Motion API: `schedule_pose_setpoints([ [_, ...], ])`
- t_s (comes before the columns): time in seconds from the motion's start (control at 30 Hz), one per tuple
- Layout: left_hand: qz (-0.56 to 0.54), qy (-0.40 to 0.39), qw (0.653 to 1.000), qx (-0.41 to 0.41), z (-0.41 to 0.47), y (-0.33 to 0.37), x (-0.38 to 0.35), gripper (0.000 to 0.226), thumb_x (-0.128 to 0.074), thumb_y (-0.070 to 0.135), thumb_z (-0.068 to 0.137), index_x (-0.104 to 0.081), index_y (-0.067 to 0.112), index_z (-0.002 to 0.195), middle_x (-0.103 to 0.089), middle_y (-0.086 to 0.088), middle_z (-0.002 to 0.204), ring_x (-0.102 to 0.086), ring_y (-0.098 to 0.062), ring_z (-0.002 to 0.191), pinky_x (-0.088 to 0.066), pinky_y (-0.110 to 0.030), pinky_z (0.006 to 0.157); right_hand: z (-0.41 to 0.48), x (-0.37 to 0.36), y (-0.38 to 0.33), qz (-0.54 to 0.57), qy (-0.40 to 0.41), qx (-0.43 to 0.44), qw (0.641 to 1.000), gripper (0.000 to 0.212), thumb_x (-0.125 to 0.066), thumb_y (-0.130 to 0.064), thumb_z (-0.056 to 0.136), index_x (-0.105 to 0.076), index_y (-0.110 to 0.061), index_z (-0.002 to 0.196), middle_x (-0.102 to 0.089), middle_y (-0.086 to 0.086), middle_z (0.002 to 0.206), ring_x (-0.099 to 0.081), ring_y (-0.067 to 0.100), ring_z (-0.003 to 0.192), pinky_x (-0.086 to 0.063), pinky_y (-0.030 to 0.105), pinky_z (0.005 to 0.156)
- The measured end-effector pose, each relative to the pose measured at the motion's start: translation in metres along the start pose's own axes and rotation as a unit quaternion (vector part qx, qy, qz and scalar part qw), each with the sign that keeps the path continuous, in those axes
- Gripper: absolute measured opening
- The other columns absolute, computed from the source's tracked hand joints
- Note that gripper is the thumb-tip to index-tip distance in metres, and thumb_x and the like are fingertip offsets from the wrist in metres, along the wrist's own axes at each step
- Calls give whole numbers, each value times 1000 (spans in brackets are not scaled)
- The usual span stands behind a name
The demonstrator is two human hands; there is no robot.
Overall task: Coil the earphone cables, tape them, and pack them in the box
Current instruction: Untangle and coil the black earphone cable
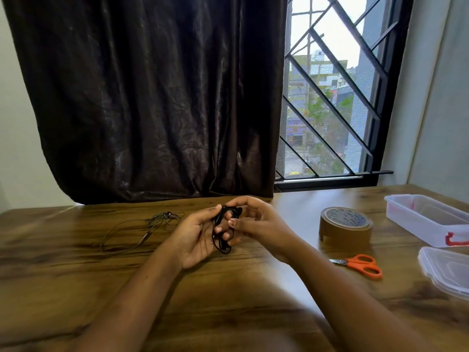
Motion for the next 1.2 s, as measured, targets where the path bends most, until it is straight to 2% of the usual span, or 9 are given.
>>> schedule_pose_setpoints([
  [0.1,50,24,998,-14,0,1,3,29,-37,22,96,-59,3,90,-53,-5,56,-55,-17,53,-53,-40,75,1,5,0,1,6,13,1000,18,-68,-1,83,-66,-10,99,-67,15,97,-66,27,84,-54,39,76],
  [0.3,71,107,990,-64,2,6,11,26,-36,13,100,-59,3,92,-71,-11,78,-70,-17,74,-51,-39,85,0,16,-20,-113,83,75,987,18,-67,4,81,-70,-14,84,-71,0,83,-68,12,79,-54,23,70],
  [0.4,40,116,988,-95,0,15,14,28,-34,12,101,-58,4,90,-70,-9,76,-69,-14,69,-56,-29,71,1,10,-16,-197,53,55,977,14,-74,-7,79,-71,-16,89,-73,1,88,-69,16,76,-57,27,72],
  [0.5,12,96,990,-98,0,17,14,27,-35,12,99,-60,4,93,-67,-9,79,-67,-16,70,-56,-26,63,-1,4,-13,-304,47,64,949,12,-72,-12,81,-70,-17,91,-71,-5,94,-57,0,65,-47,14,62],
  [0.67,-40,56,994,-80,3,13,11,29,-33,17,98,-57,6,86,-62,-8,74,-57,-16,64,-54,-27,58,-3,19,-20,-246,137,76,957,15,-66,-7,85,-58,-17,94,-60,0,86,-49,4,66,-45,24,64],
  [0.8,-18,25,997,-66,1,12,2,36,-31,20,97,-63,2,93,-43,0,54,-42,-10,45,-40,-20,44,-1,8,-3,-156,60,-13,986,30,-58,-18,93,-54,-30,120,-63,2,109,-60,13,90,-52,29,84],
  [0.93,-25,-10,997,-75,0,14,-6,40,-37,22,91,-66,-1,108,-32,1,50,-40,-10,46,-42,-22,50,-3,-9,7,-56,4,-62,997,23,-47,-16,99,-54,-25,119,-67,-3,88,-63,10,79,-49,20,67],
  [1.03,-21,-29,997,-70,-1,13,-8,47,-41,26,86,-58,1,122,-31,2,48,-44,-12,49,-45,-28,54,-2,-12,17,-28,-7,-95,995,23,-42,-21,101,-53,-17,121,-68,-5,81,-63,8,66,-49,27,65],
  [1.2,-8,-48,997,-60,-4,15,-13,47,-39,23,84,-60,-2,118,-33,1,44,-43,-13,47,-48,-23,53,-1,-4,9,-91,19,-71,993,19,-43,-18,101,-61,-18,97,-52,-12,61,-40,2,46,-38,20,45],
])
Point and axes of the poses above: each hand's wrist, its own z-axis towards the middle knuckle, its own x-axis out of the back of the hand, y = z × x, the point moved 8 cm from there along z, towards the middle knuckle
